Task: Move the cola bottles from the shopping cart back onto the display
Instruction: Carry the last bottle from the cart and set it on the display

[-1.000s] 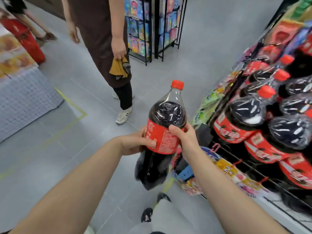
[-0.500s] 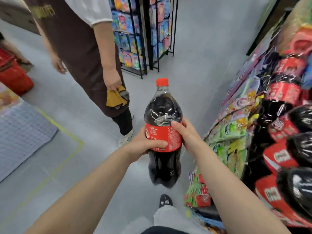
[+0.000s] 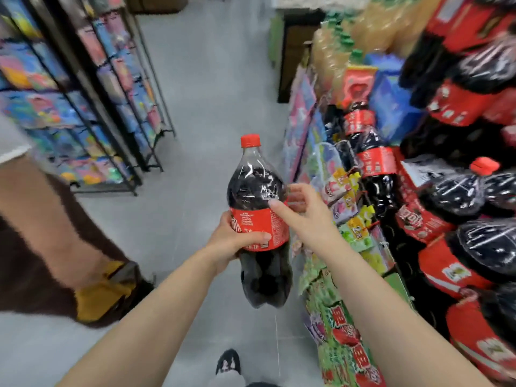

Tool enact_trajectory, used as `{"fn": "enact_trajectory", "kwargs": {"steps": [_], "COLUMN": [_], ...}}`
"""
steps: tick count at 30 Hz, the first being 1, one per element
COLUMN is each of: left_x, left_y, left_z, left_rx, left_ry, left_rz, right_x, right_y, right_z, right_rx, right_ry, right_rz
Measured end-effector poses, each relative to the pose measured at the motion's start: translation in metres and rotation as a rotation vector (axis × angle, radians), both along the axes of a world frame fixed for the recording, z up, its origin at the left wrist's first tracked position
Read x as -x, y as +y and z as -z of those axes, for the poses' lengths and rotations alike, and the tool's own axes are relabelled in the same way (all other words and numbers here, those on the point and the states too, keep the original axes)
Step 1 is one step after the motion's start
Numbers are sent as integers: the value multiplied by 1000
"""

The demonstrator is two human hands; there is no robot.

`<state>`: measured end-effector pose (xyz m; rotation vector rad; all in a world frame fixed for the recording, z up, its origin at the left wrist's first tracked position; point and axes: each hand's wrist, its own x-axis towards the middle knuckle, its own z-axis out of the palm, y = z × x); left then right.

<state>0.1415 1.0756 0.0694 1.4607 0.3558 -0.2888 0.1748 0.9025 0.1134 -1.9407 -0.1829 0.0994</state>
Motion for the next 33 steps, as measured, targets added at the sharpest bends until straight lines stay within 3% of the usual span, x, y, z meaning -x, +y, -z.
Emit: {"fn": "enact_trajectory", "kwargs": {"steps": [11, 18, 27, 33], "left_x": [-144, -218, -304, -327], "left_y": [-58, -129, -220, -274], "left_z": [-38, -77, -105, -99], "left_rx": [-442, -325, -288, -242], "left_ry": [-334, -554, -658, -672], "left_rz": [413, 563, 693, 790], "right_x": [-59, -130, -176, -182], "right_y": [0, -64, -157, -202], "right_z": [-35, -58, -105, -117], "right_rx": [68, 50, 103, 223], "right_ry": [-121, -258, -332, -229], "right_rz": [666, 817, 908, 974]}}
